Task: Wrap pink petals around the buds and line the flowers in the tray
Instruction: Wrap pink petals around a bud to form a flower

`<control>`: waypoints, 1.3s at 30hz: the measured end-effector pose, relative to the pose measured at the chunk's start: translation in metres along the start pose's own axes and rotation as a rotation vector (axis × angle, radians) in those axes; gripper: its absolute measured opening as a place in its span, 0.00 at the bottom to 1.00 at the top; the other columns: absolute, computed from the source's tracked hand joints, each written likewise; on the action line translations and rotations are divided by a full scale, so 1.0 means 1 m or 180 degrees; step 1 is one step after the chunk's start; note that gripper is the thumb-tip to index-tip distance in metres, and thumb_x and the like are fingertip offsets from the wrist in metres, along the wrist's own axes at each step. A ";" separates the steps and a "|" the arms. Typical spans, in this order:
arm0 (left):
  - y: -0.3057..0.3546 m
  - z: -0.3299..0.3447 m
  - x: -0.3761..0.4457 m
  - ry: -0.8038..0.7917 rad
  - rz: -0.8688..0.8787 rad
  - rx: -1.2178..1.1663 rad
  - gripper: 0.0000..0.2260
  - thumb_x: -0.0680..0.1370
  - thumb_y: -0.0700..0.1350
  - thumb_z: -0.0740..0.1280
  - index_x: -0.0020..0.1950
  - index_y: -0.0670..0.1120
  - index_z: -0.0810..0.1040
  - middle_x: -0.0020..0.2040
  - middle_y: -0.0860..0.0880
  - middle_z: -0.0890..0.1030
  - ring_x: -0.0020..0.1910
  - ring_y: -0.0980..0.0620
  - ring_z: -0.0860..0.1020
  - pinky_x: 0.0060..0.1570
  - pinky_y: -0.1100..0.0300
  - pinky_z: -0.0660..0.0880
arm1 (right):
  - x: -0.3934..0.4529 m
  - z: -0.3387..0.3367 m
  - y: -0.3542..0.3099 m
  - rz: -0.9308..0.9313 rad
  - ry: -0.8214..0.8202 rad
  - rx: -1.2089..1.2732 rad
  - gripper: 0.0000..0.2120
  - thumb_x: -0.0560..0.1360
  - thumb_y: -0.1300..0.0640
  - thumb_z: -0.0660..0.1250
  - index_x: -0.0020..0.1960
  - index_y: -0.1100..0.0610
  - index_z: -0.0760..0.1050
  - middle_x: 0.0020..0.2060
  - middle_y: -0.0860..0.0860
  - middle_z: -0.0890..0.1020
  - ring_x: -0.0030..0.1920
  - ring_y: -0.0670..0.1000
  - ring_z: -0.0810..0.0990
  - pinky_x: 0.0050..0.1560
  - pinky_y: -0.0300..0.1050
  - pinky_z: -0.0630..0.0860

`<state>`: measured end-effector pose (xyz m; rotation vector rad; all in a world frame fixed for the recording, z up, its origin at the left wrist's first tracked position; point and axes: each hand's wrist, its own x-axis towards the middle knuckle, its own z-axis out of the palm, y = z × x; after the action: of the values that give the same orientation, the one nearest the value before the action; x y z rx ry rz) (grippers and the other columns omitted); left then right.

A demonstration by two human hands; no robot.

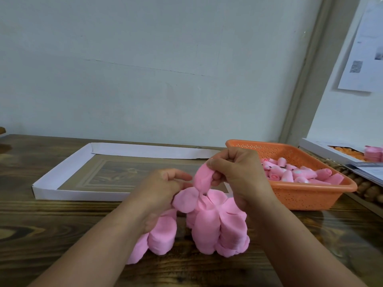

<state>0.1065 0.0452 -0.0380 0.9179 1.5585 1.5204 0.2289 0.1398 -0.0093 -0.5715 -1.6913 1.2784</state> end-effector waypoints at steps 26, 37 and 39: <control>-0.009 0.010 -0.002 -0.0165 0.0404 0.0120 0.16 0.72 0.46 0.72 0.59 0.51 0.79 0.43 0.51 0.86 0.42 0.52 0.84 0.45 0.54 0.81 | -0.004 0.003 -0.003 -0.0078 0.0001 -0.0308 0.12 0.69 0.74 0.66 0.30 0.62 0.75 0.22 0.54 0.78 0.22 0.47 0.76 0.24 0.38 0.73; -0.017 0.024 -0.008 0.0852 0.1694 0.0872 0.12 0.74 0.42 0.72 0.41 0.58 0.73 0.42 0.62 0.81 0.42 0.61 0.82 0.42 0.58 0.80 | -0.005 0.010 0.001 -0.0069 0.0163 -0.0183 0.14 0.68 0.75 0.64 0.28 0.61 0.74 0.19 0.51 0.76 0.19 0.47 0.74 0.23 0.35 0.71; -0.018 0.024 -0.007 0.0734 0.1647 0.0781 0.12 0.75 0.41 0.71 0.47 0.60 0.77 0.46 0.61 0.83 0.46 0.60 0.82 0.47 0.56 0.80 | -0.005 0.011 0.001 -0.0053 0.0186 -0.0165 0.14 0.68 0.75 0.64 0.28 0.62 0.75 0.19 0.51 0.76 0.20 0.47 0.74 0.23 0.35 0.71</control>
<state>0.1313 0.0487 -0.0558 1.4092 1.7905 1.8679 0.2220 0.1307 -0.0128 -0.6183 -1.6815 1.1979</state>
